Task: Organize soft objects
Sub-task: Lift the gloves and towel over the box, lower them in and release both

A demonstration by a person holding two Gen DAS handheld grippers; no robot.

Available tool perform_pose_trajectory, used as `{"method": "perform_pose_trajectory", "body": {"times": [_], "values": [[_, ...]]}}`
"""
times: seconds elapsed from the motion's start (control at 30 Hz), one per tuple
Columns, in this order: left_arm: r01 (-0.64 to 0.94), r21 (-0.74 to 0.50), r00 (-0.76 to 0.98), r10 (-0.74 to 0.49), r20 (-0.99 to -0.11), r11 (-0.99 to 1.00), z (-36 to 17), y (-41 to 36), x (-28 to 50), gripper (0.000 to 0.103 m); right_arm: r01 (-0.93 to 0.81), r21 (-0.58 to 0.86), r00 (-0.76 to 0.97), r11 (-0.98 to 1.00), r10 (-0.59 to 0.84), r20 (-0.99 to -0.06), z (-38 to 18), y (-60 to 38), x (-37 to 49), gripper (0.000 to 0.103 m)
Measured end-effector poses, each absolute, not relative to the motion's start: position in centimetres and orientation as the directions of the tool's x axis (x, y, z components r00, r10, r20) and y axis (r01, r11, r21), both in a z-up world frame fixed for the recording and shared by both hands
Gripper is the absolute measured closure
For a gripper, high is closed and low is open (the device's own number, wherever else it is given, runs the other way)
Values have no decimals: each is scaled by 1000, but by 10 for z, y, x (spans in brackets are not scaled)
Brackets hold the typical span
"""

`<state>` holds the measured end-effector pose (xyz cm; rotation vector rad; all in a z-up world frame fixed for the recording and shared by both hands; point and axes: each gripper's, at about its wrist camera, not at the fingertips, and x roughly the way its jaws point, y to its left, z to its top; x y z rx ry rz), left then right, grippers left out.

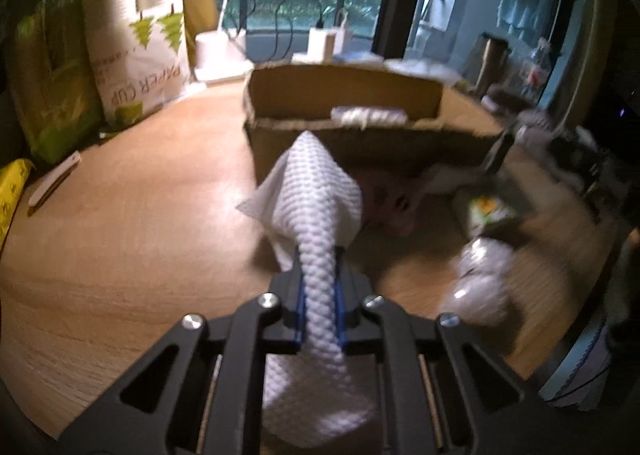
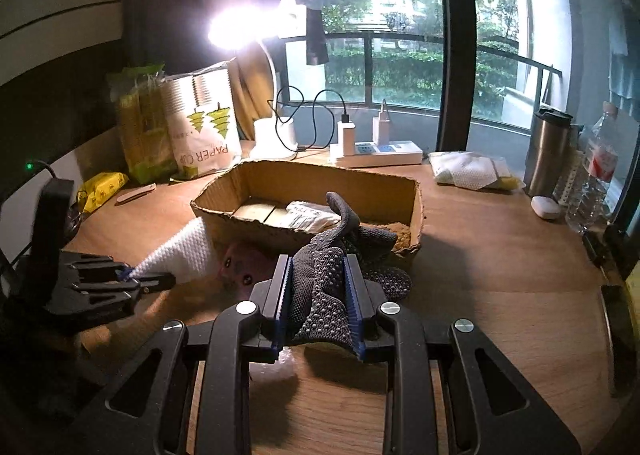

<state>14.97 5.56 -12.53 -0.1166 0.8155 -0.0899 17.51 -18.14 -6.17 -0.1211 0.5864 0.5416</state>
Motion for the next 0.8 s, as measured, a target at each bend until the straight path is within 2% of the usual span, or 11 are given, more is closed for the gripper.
{"method": "perform_pose_trajectory", "body": {"times": [0.4, 0.8], "values": [[93, -199, 776, -196, -599, 976, -72, 43, 154, 92, -524, 56, 706, 850, 470, -529, -51, -190, 179, 76], [136, -220, 801, -238, -550, 966, -55, 31, 165, 92, -562, 64, 699, 824, 515, -496, -36, -183, 185, 76]]}}
